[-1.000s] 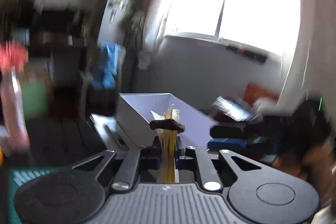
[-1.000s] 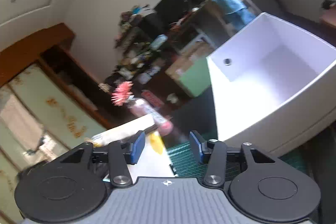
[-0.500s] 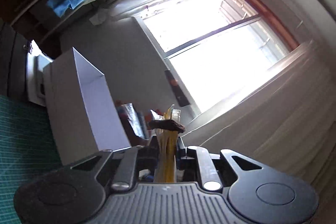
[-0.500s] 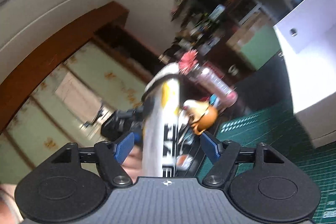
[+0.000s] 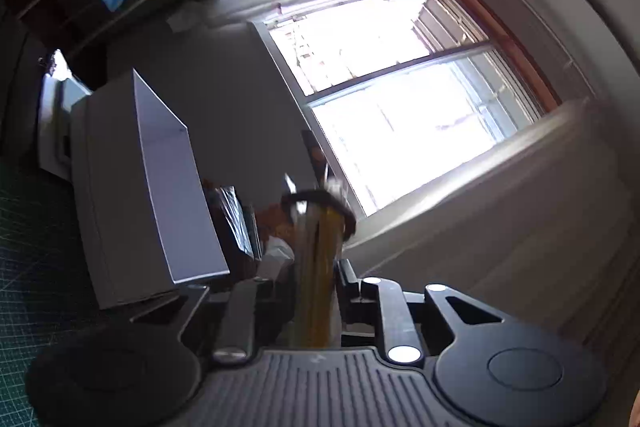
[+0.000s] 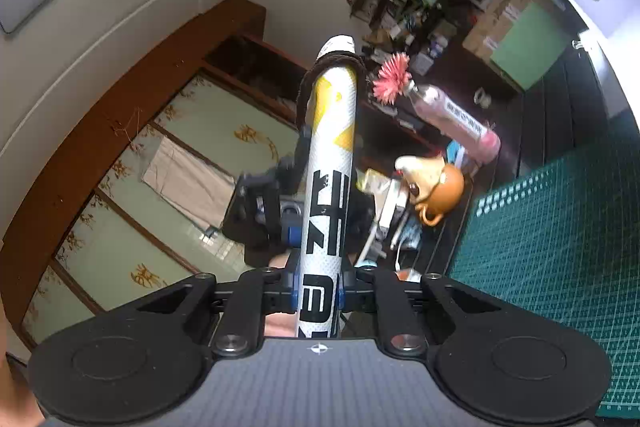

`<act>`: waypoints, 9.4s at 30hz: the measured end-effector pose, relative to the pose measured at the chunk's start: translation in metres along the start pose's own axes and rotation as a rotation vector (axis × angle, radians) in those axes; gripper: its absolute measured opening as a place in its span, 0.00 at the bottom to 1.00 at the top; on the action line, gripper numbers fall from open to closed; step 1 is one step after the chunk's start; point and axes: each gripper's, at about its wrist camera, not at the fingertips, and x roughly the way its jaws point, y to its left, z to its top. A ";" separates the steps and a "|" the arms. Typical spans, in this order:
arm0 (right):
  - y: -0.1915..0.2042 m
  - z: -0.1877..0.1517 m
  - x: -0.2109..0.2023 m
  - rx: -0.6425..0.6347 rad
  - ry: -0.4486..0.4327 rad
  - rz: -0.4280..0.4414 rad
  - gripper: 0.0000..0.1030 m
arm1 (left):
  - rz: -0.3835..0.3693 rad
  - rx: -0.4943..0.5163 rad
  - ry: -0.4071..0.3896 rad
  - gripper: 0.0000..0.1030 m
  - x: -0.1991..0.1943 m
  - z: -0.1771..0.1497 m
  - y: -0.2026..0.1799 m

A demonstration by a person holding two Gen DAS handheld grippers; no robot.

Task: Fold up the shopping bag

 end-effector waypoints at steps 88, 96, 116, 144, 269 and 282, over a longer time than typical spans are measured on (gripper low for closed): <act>-0.073 0.006 0.004 0.231 -0.111 -0.667 0.79 | 0.930 0.498 0.464 0.13 0.114 -0.068 0.033; -0.077 0.009 0.001 0.278 -0.129 -0.604 0.89 | 0.793 0.409 0.435 0.13 0.105 -0.058 0.028; -0.079 0.010 0.004 0.296 -0.100 -0.575 0.94 | 0.752 0.417 0.411 0.13 0.104 -0.059 0.023; -0.073 0.001 0.021 0.285 -0.030 -0.617 0.88 | 0.786 0.443 0.384 0.13 0.104 -0.060 0.022; -0.021 -0.024 0.048 -0.417 0.275 -1.115 0.98 | 1.348 0.618 0.030 0.93 0.084 -0.034 0.021; -0.057 -0.035 0.068 -0.361 0.425 -1.133 0.98 | 1.260 0.663 0.075 0.93 0.097 -0.032 0.010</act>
